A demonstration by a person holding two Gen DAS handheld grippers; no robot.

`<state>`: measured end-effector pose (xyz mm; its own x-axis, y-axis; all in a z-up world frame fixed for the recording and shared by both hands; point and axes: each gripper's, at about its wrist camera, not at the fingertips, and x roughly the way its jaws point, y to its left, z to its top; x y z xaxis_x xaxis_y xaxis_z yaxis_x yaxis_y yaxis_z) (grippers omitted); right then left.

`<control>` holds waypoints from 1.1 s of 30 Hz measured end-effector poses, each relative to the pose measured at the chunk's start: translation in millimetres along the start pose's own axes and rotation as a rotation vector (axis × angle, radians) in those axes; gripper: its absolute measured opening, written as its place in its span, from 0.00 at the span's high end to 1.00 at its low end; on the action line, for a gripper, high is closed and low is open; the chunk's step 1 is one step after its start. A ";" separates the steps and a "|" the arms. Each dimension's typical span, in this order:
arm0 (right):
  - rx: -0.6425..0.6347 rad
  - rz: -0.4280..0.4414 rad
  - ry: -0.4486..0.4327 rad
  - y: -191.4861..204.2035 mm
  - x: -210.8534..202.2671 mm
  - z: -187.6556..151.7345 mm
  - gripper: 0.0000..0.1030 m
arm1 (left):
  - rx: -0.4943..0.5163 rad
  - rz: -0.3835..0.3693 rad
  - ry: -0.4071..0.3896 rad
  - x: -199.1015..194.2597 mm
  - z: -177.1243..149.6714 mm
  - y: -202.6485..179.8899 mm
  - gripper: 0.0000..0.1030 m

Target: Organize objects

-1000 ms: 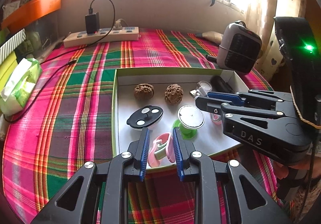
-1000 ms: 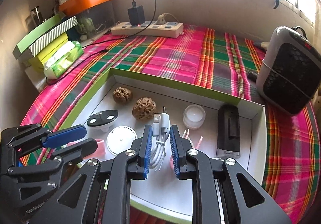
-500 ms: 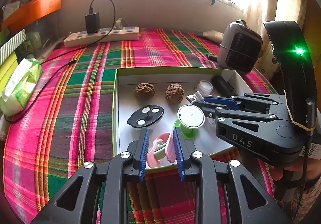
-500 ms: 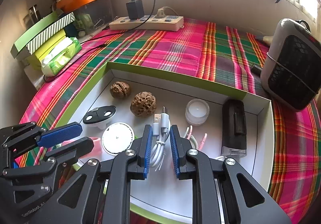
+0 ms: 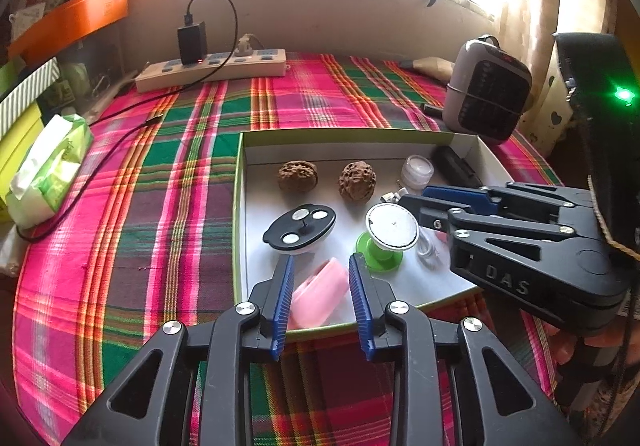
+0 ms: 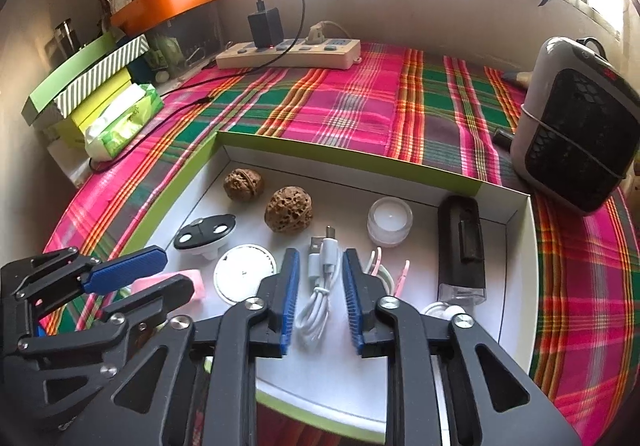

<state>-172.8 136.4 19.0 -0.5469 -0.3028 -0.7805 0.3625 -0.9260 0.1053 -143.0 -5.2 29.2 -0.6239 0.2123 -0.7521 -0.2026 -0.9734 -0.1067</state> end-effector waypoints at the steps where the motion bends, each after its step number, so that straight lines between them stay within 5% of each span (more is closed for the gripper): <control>1: -0.001 -0.002 -0.005 0.8 -2.5 -0.8 0.72 | 0.001 0.003 -0.002 -0.9 -0.3 -0.9 0.74; 21: 0.049 -0.099 -0.126 17.2 -63.6 -39.7 0.72 | 0.015 0.102 -0.066 -36.9 -22.5 -15.5 0.73; 33: 0.075 -0.132 -0.066 19.5 -64.7 -85.0 0.70 | 0.013 0.120 0.005 -35.1 -64.5 -24.0 0.72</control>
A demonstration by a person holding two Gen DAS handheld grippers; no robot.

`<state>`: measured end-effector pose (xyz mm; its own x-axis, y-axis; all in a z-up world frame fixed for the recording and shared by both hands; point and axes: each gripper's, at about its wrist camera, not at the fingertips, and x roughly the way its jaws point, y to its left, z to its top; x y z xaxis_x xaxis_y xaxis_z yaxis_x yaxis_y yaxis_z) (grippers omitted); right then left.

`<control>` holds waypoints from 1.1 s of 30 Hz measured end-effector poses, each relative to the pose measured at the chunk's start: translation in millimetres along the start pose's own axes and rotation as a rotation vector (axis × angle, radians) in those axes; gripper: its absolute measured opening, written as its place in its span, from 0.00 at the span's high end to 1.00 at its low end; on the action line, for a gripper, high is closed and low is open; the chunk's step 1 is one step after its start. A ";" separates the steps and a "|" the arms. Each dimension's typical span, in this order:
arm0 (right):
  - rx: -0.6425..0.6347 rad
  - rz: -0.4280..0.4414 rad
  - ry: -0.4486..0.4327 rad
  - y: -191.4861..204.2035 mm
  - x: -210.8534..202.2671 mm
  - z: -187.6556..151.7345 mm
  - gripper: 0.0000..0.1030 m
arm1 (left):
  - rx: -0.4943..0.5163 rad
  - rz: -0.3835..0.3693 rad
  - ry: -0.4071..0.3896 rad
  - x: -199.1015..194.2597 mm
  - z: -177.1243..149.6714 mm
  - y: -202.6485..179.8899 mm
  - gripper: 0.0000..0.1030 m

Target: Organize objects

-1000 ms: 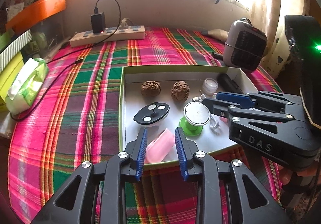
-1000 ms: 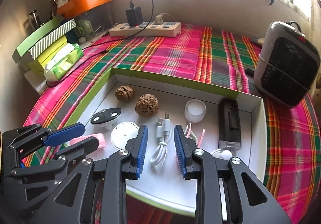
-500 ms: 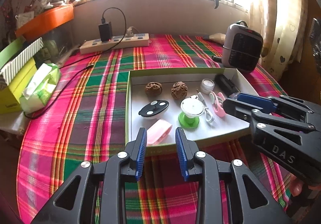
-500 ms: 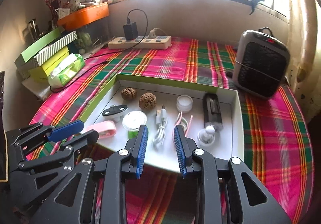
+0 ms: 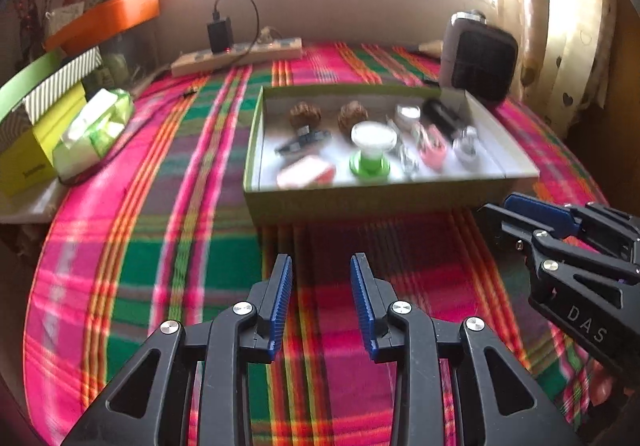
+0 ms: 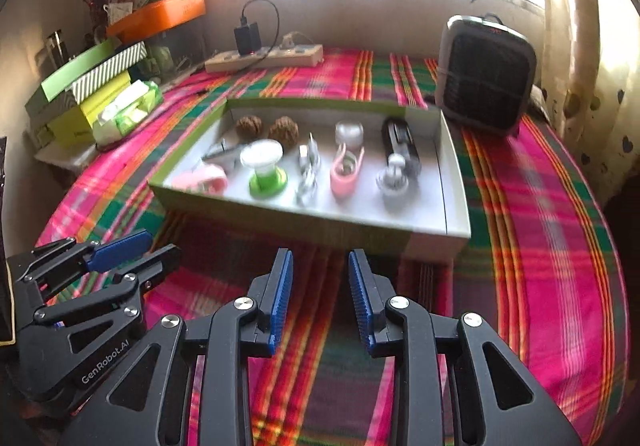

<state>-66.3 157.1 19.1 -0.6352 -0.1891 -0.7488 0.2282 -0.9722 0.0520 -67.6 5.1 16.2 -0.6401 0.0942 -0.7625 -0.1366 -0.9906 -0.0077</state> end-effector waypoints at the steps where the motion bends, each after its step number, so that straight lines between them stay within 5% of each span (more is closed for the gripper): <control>1: 0.002 -0.004 0.006 -0.4 0.9 -3.4 0.70 | 0.004 0.005 0.010 1.0 -3.7 -1.2 0.72; 33: 0.007 -0.009 0.038 -1.1 -3.8 -33.0 0.66 | -0.004 0.028 0.007 -5.0 -21.0 -4.5 0.72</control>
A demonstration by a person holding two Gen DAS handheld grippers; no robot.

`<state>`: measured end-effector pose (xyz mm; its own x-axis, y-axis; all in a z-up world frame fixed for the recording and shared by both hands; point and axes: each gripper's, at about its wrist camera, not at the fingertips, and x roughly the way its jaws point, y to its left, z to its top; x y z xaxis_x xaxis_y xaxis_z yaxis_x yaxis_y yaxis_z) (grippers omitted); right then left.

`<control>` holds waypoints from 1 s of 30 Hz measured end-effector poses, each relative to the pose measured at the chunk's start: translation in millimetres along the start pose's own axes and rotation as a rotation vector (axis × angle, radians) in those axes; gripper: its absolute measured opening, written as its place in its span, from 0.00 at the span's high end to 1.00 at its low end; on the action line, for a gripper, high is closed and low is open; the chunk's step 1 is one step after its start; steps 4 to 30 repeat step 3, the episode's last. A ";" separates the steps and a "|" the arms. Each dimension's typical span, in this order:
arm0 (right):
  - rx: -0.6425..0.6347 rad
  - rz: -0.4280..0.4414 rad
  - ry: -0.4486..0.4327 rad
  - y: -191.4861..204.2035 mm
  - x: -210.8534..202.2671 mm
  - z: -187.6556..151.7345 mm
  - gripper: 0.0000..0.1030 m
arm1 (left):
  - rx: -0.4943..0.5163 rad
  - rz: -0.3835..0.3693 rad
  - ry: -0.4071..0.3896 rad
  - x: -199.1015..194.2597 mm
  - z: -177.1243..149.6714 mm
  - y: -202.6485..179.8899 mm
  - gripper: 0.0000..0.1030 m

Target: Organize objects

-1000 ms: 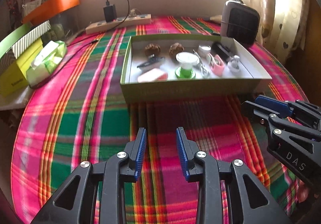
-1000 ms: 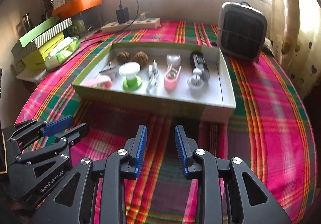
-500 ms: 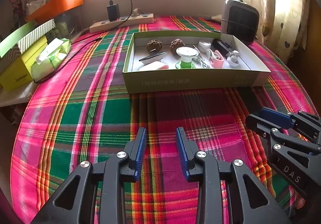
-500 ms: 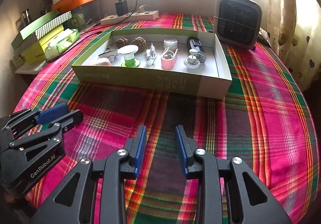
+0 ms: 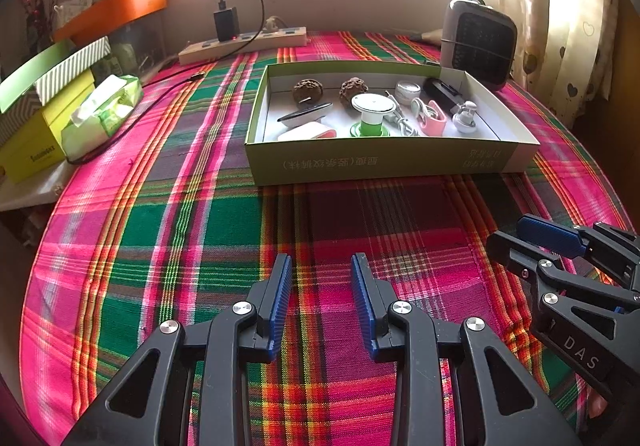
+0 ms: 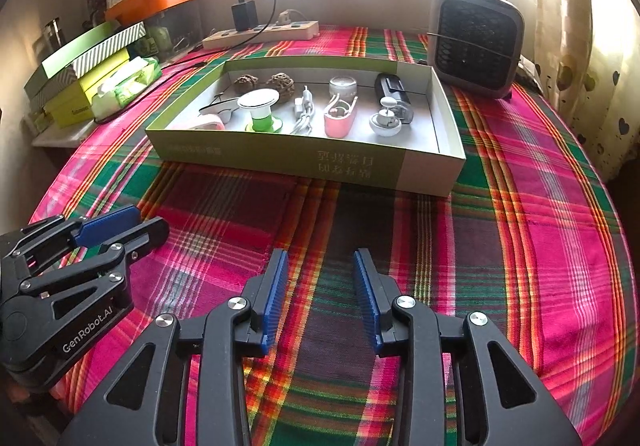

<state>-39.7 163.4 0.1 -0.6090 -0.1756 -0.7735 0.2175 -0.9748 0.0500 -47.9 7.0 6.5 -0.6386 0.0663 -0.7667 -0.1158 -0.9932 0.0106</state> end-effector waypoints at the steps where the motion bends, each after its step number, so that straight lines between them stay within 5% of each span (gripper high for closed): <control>1: 0.000 0.000 0.000 0.1 0.1 0.0 0.66 | 0.000 0.000 0.000 0.0 0.0 0.0 0.72; 30: 0.000 0.000 0.000 0.1 0.1 0.1 0.66 | 0.001 0.001 0.000 0.0 0.0 0.0 0.72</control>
